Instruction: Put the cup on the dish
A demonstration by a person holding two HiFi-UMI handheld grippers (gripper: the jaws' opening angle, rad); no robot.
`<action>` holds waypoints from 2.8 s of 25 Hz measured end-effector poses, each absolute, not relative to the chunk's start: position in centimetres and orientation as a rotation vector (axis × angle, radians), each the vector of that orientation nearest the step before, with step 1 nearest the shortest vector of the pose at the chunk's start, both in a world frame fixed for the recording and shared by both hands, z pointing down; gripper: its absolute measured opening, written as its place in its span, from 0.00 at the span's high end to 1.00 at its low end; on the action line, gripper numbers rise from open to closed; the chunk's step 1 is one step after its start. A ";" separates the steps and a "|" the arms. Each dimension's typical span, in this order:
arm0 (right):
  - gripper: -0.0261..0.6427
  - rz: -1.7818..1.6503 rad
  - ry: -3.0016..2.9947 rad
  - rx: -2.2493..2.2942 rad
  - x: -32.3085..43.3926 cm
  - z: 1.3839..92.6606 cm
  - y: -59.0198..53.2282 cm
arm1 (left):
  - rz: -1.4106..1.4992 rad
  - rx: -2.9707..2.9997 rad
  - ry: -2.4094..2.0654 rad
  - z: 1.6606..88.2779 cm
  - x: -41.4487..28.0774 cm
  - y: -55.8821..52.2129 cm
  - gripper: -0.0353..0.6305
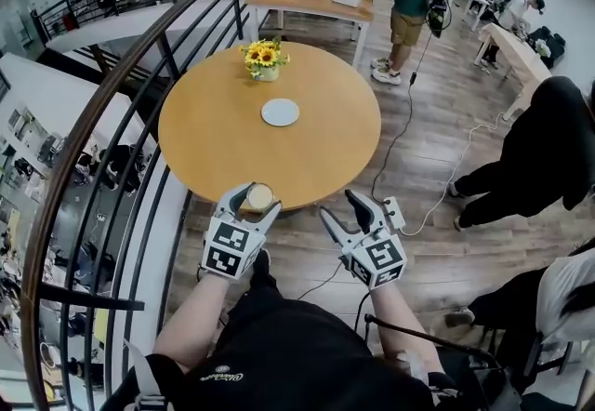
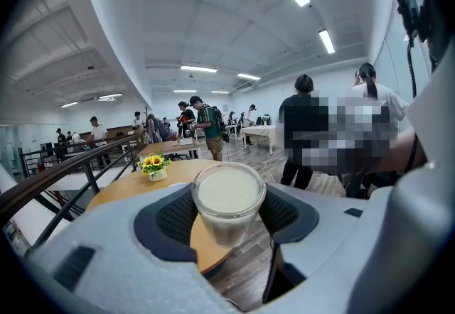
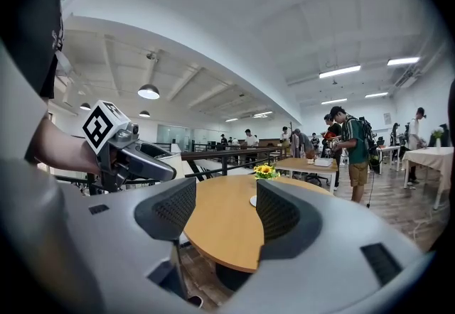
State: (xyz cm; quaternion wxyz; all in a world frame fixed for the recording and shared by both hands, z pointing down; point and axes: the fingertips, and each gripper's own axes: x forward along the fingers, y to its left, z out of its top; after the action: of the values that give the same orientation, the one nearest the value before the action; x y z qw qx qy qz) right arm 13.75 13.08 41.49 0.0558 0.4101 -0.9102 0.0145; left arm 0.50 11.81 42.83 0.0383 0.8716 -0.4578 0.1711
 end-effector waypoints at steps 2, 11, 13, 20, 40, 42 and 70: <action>0.59 0.041 -2.760 1.245 13.5 41.6 11.9 | 0.521 2.678 -1.399 42.9 0.4 10.8 0.55; 0.59 0.042 -2.723 1.215 9.4 40.4 5.3 | 0.493 2.668 -1.382 42.0 -3.2 3.7 0.55; 0.59 0.047 -2.714 1.234 8.5 40.2 2.9 | 0.498 2.677 -1.368 41.9 -4.0 1.3 0.55; 0.59 0.053 -2.671 1.308 4.5 38.0 -5.3 | 0.494 2.719 -1.288 39.8 -7.7 -7.2 0.55; 0.59 0.068 -2.646 1.283 1.4 39.1 -17.1 | 0.496 2.701 -1.207 40.9 -8.2 -17.6 0.55; 0.59 0.070 -2.658 1.275 2.2 39.2 -17.6 | 0.508 2.692 -1.219 41.1 -7.5 -17.7 0.55; 0.59 0.199 -2.630 1.194 4.6 44.9 -22.5 | 0.592 2.619 -1.221 44.7 -4.5 -22.9 0.55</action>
State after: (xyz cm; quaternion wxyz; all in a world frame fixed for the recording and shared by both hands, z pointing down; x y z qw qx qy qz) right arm 4.56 -22.53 44.89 0.1230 0.4093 -0.9015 0.0683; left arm -4.47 -22.92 44.74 0.0960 0.8837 -0.4121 0.1999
